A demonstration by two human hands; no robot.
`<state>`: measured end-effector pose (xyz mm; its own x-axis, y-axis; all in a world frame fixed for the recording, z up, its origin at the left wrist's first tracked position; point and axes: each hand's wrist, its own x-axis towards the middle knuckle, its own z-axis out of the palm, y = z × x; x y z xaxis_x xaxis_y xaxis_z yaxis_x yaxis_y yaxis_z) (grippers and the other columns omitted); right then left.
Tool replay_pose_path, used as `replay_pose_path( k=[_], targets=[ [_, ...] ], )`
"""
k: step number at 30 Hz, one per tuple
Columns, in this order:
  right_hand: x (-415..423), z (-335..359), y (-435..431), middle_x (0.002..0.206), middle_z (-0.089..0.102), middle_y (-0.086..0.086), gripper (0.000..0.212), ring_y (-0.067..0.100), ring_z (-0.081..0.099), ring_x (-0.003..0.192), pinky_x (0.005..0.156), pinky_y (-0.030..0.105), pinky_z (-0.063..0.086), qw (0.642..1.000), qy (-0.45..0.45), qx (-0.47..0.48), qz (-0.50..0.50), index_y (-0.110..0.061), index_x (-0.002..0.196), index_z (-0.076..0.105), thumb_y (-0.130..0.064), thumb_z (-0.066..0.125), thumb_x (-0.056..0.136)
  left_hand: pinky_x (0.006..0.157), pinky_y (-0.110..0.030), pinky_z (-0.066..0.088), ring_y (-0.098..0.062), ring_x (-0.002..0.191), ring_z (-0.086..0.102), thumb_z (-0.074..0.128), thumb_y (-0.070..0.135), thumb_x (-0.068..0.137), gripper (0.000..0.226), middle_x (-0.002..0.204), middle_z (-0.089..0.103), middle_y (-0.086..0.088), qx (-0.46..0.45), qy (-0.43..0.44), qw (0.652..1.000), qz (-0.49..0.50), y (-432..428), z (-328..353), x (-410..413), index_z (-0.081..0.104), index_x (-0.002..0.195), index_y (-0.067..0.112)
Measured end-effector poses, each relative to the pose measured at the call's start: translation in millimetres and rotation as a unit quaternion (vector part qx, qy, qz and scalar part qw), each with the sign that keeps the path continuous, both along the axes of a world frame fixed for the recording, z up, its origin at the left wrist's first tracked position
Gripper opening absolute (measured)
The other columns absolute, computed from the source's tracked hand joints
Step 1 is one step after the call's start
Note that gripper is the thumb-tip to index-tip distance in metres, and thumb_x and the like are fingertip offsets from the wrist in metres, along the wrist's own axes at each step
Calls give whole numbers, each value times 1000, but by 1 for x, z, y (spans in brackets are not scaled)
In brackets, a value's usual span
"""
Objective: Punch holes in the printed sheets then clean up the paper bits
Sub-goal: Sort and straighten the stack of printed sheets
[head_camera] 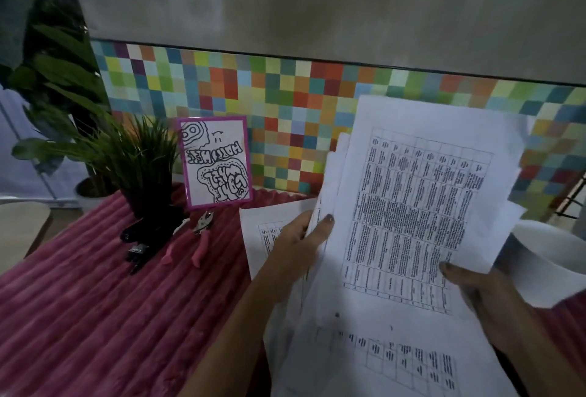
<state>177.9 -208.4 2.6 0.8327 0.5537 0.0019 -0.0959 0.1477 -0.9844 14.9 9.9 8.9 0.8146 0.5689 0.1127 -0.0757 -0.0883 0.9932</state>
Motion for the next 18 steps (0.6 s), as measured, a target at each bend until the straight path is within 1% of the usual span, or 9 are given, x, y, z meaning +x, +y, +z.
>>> replay_pose_path(
  k=[2, 3, 4, 7, 10, 12, 14, 16, 18],
  targets=[
    [-3, -1, 3, 111, 73, -1, 47, 17, 70, 100, 67, 19, 57, 999, 4, 31, 21, -16, 113, 65, 9, 58, 73, 95, -25, 52, -1, 100, 63, 52, 46, 96, 22, 107, 67, 16, 27, 10, 999, -31, -9, 3, 2, 54, 114, 33],
    [-7, 1, 5, 110, 73, 0, 48, 12, 71, 93, 65, 17, 55, 999, 1, 38, 28, -14, 114, 64, 10, 58, 72, 85, -13, 51, 5, 97, 60, 56, 42, 94, 26, 105, 62, 21, 51, 7, 998, -41, -14, 5, 3, 47, 117, 34],
    [-8, 2, 6, 110, 73, 1, 49, 12, 72, 92, 65, 17, 55, 998, -3, 46, 35, -12, 116, 63, 10, 58, 72, 76, -9, 51, 4, 93, 62, 65, 37, 89, 36, 103, 61, 22, 77, 1, 996, -35, -16, 0, 5, 46, 120, 32],
    [-6, 1, 8, 117, 70, 11, 57, 27, 69, 103, 77, 34, 59, 997, 7, 58, 50, -7, 126, 59, 10, 58, 71, 63, -8, 48, 0, 82, 64, 76, 18, 82, 40, 90, 60, 17, 157, -34, 984, 79, -18, -6, 12, 57, 116, 15],
    [-4, 0, 9, 124, 64, 21, 64, 42, 64, 110, 93, 62, 48, 994, 36, 65, 80, -7, 131, 55, 12, 62, 70, 76, -14, 46, 3, 88, 52, 76, 19, 77, 51, 99, 54, 14, 275, -87, 940, 183, -17, -8, 15, 52, 122, 16],
    [-4, -2, 10, 124, 64, 20, 61, 41, 64, 110, 96, 63, 45, 995, 41, 59, 71, -5, 130, 56, 12, 60, 71, 88, -28, 46, -5, 100, 47, 76, 24, 71, 61, 108, 53, 8, 371, -111, 896, 217, -19, -10, 16, 46, 124, 21],
    [-4, 0, 11, 122, 67, 16, 58, 35, 65, 110, 92, 54, 51, 997, 27, 63, 41, -6, 126, 59, 13, 58, 71, 87, -33, 50, -10, 99, 50, 77, 28, 70, 62, 108, 59, 0, 416, -100, 872, 237, -20, -10, 16, 44, 123, 21],
    [-2, 7, 9, 116, 71, 10, 55, 29, 67, 107, 82, 39, 58, 995, 13, 95, 13, -11, 119, 62, 15, 56, 71, 79, -29, 56, -8, 92, 59, 79, 26, 74, 60, 103, 65, 3, 362, -104, 894, 245, -24, -3, 12, 44, 122, 21],
    [0, 15, 4, 114, 72, 9, 56, 28, 69, 104, 79, 37, 59, 992, 1, 126, -2, -13, 119, 62, 17, 53, 73, 75, -24, 58, -8, 91, 70, 79, 11, 79, 58, 99, 73, 9, 142, -144, 964, 170, -29, 10, 7, 46, 127, 18]
  ],
)
